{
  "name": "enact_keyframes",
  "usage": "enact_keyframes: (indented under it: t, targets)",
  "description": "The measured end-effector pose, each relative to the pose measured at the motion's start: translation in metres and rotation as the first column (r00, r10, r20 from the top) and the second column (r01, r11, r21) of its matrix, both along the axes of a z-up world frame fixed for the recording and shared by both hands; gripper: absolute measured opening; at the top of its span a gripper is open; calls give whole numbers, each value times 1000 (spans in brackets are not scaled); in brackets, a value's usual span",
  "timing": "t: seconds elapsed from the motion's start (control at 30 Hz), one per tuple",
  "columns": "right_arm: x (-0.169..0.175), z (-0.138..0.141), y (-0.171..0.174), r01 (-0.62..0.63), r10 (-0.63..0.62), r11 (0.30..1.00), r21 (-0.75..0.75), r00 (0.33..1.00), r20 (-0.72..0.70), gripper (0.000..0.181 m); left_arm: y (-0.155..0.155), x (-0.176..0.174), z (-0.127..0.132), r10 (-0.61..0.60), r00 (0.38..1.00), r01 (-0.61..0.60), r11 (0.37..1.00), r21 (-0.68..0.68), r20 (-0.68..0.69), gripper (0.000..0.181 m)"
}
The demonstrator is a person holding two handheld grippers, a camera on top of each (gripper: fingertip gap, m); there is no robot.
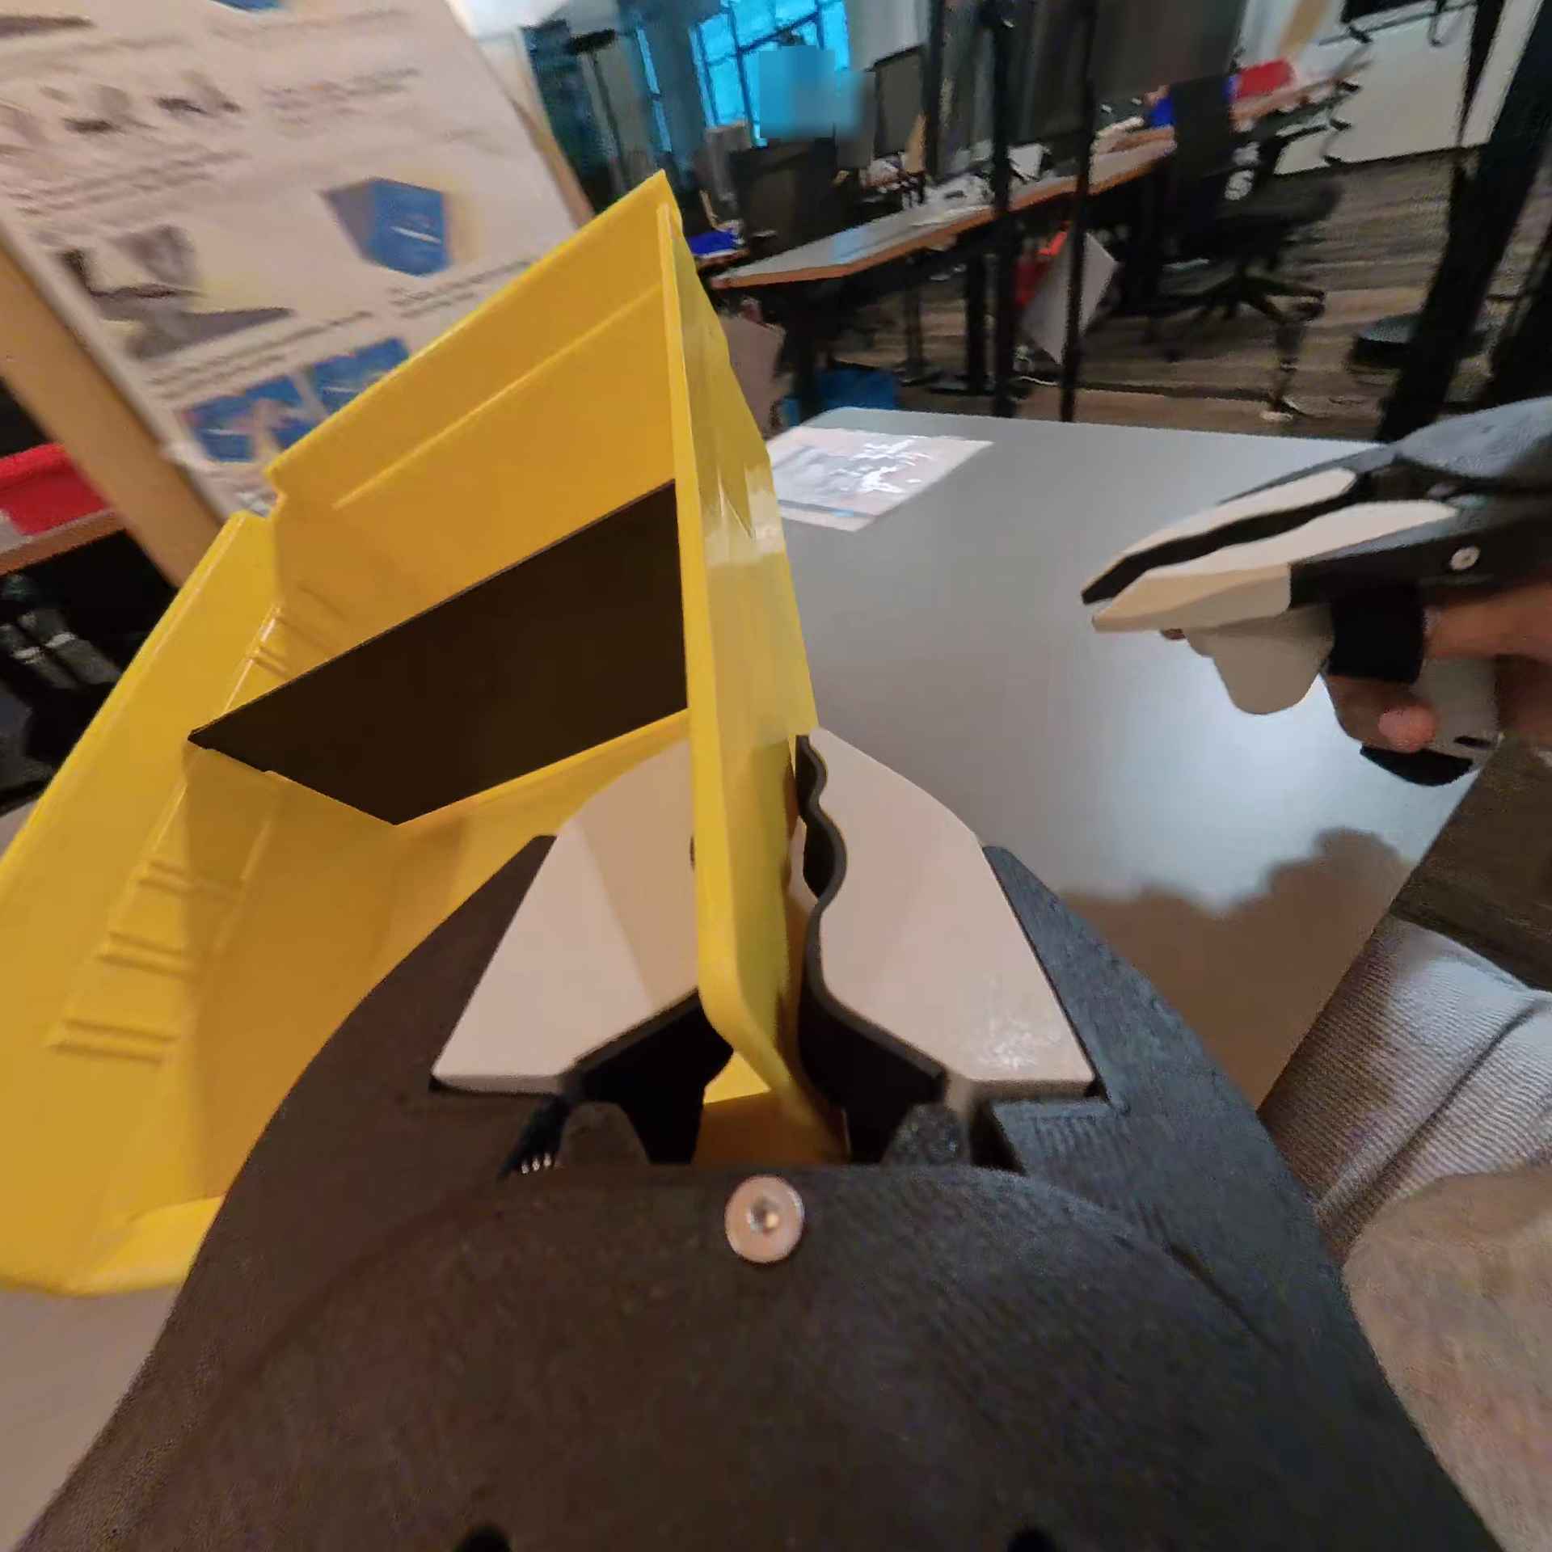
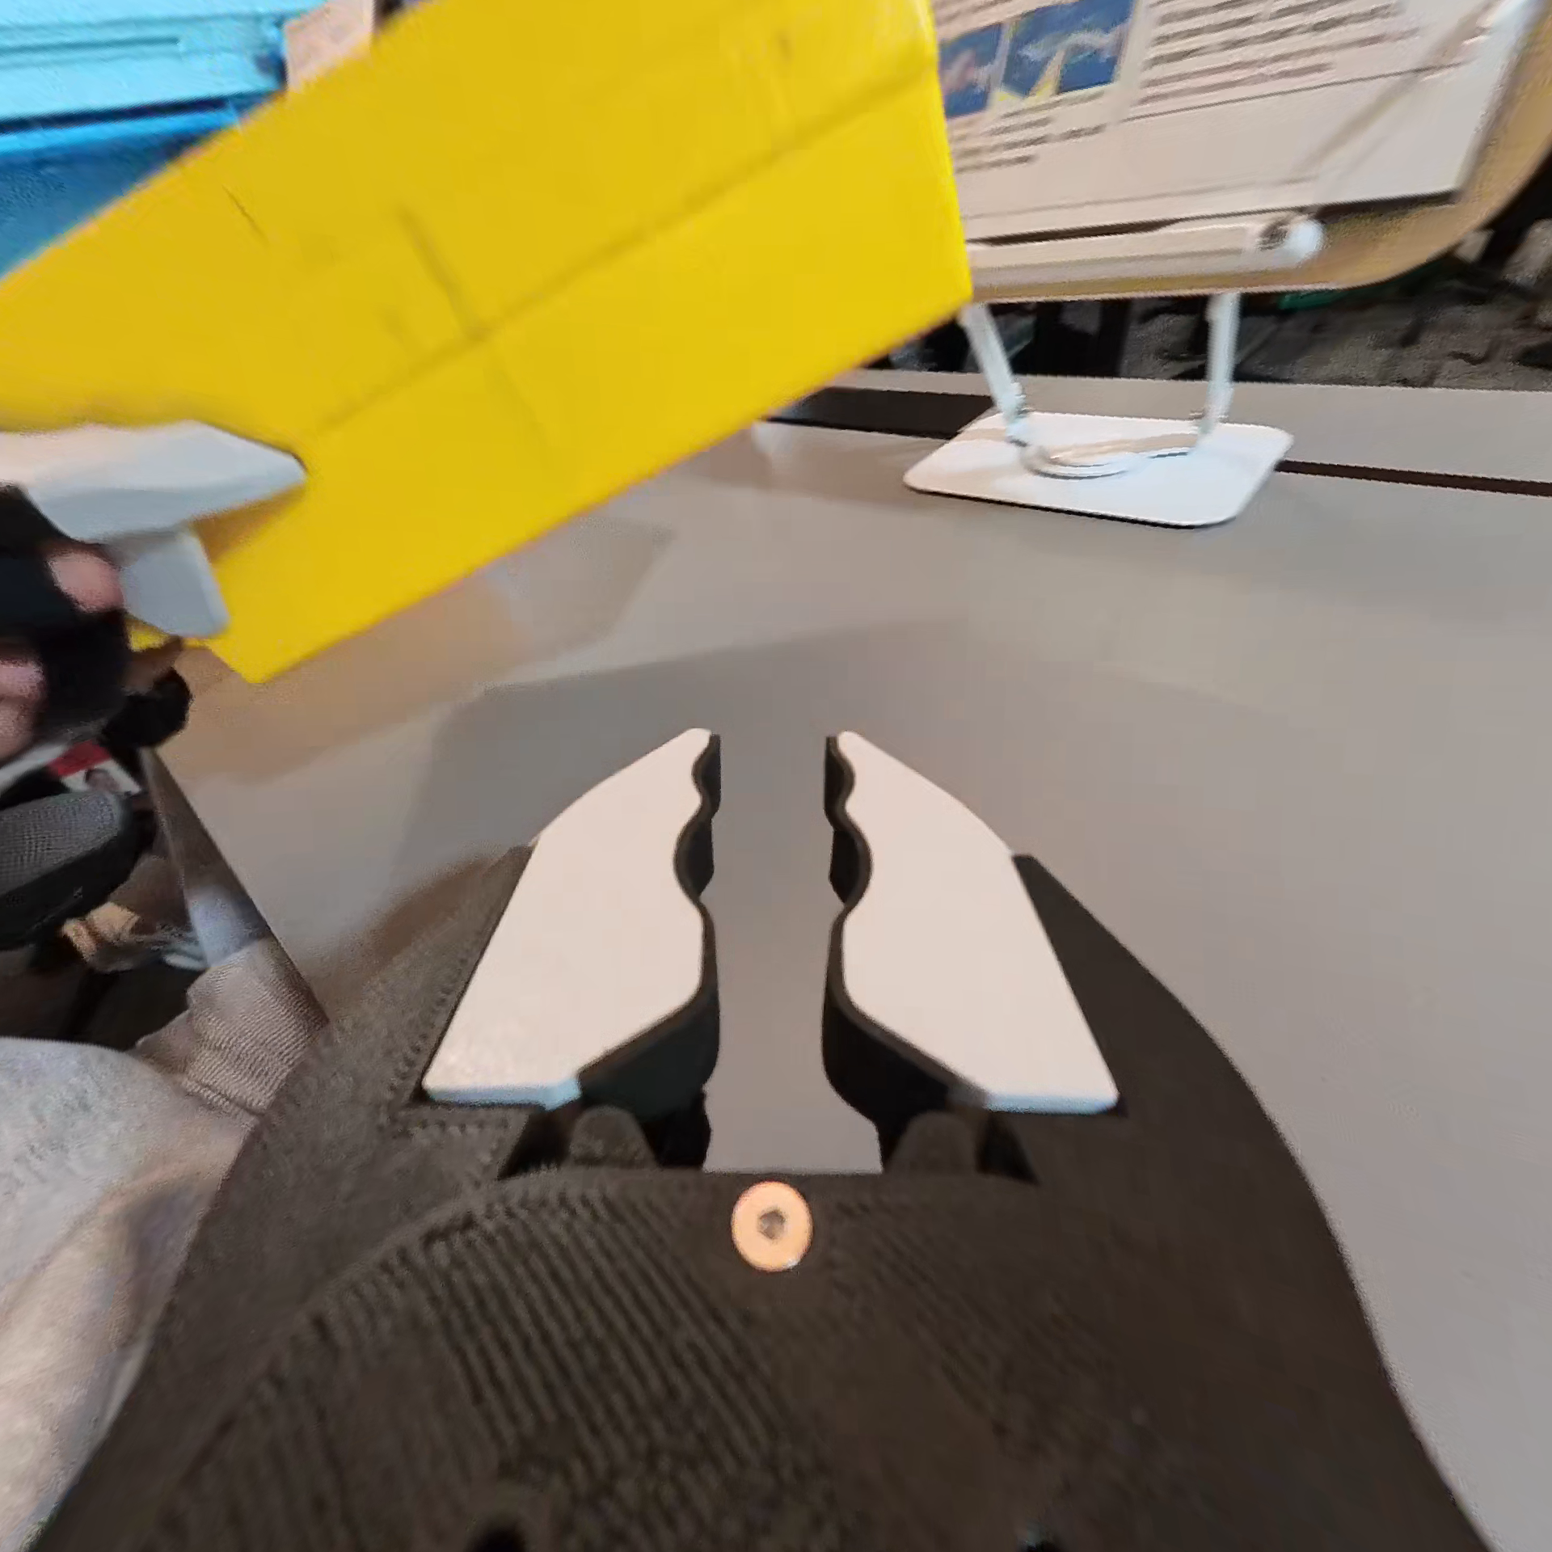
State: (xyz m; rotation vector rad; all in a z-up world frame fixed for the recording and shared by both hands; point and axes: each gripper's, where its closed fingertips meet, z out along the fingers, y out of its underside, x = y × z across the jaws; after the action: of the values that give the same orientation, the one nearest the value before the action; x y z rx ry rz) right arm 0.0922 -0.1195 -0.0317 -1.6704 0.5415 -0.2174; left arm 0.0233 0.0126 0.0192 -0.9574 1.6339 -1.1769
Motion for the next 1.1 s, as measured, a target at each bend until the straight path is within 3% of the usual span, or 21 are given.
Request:
enact_keyframes:
  t: [0.03, 0.13, 0.23, 0.5, 0.77, 1.1]
  targets:
    - [3, 2, -12, 20, -20, 1000, 4, 1000, -1, 25, -14, 8, -7, -19, 1000, 19, 1000, 5, -13, 10]
    - [11, 9, -38, 76, -76, 995, 60, 997, -11, 24, -54, 26, -29, -64, 996, 67, 997, 43, -55, 10]
    - [13, 9, -51, 101, -85, 984, 146, 990, -110, 25, -87, 39, -49, -96, 991, 103, 992, 71, -93, 10]
    - [15, 7, -66, 145, -116, 973, 180, 980, -162, 32, -141, 64, -84, -141, 978, 162, 978, 134, -155, 16]
    - [11, -7, -73, 178, -163, 979, 94, 975, -151, 41, -171, 86, -113, -187, 937, 243, 956, 165, -295, 10]
    - [10, -15, -77, 218, -216, 976, 12, 972, -94, 46, -181, 87, -113, -261, 901, 323, 937, 132, -347, 18]
